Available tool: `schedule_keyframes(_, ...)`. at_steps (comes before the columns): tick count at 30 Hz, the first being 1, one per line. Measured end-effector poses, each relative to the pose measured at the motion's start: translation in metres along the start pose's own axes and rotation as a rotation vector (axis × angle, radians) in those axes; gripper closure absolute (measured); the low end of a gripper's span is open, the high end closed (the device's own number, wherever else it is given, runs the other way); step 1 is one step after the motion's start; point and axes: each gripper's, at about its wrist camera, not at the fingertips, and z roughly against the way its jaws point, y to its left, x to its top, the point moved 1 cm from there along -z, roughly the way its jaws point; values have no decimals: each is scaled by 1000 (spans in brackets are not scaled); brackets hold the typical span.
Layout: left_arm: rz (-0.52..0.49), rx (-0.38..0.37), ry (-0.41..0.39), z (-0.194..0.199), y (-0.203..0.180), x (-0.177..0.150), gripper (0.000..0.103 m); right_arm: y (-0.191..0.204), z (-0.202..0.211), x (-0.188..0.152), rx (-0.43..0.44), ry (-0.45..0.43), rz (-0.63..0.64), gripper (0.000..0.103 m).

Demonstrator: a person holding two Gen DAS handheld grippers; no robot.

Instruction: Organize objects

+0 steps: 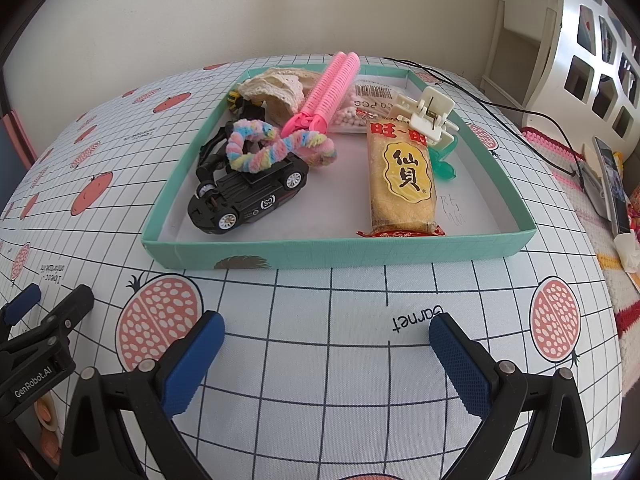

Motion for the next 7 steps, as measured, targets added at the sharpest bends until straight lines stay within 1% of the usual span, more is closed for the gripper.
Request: schedule_keyframes(7, 0, 0, 0, 0, 0, 0, 0, 0, 0, 0, 0, 0, 0, 0)
